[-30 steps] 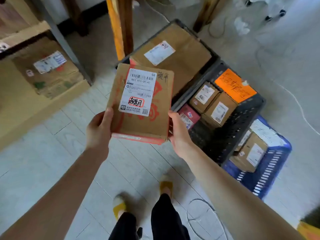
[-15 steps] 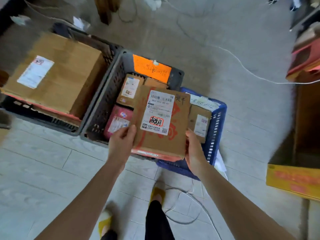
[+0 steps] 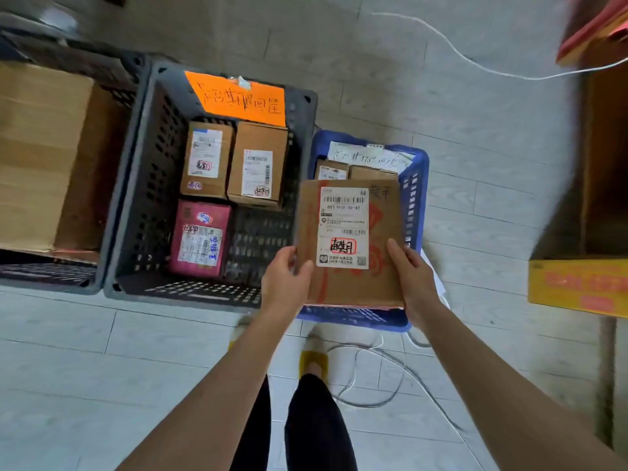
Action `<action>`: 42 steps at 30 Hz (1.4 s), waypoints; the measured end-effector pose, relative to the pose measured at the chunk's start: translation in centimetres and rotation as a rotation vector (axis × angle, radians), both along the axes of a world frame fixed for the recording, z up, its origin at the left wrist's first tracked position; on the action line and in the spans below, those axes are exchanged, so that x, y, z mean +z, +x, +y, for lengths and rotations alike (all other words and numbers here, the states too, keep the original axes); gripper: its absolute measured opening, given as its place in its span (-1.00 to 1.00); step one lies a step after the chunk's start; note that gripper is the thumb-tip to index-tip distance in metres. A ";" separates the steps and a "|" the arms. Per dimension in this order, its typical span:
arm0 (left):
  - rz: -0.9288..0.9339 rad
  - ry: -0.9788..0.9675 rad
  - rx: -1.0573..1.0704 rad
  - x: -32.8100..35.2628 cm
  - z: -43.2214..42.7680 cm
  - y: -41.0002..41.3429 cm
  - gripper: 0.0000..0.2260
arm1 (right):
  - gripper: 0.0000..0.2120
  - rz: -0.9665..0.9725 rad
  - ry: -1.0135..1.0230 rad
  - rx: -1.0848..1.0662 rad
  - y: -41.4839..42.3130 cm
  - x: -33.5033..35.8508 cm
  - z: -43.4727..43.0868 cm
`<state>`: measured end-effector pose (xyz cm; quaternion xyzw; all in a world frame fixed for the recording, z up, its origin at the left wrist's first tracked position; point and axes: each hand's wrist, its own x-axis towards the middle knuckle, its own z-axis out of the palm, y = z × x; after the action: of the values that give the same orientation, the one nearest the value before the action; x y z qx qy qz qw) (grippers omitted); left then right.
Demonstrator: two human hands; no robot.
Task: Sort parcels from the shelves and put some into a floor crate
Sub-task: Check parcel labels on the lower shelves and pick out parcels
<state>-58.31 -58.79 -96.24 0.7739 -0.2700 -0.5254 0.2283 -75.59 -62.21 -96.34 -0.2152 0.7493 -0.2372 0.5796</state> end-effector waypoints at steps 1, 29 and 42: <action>-0.011 0.017 -0.027 -0.7 0.0 -0.4 -0.69 | -0.63 0.015 0.017 -0.010 -0.6 -0.7 0.1; -0.072 0.109 -0.156 -17.4 -1.5 -7.7 -0.83 | -0.73 0.372 0.039 0.178 -7.3 -18.1 0.1; -0.068 0.072 -0.096 -18.3 0.0 -8.5 -0.82 | -0.73 0.375 -0.070 0.113 -7.6 -19.6 2.0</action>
<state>-66.78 -58.80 -114.52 0.7851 -0.2952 -0.5186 0.1658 -83.17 -60.20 -115.97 -0.3174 0.8222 -0.1858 0.4344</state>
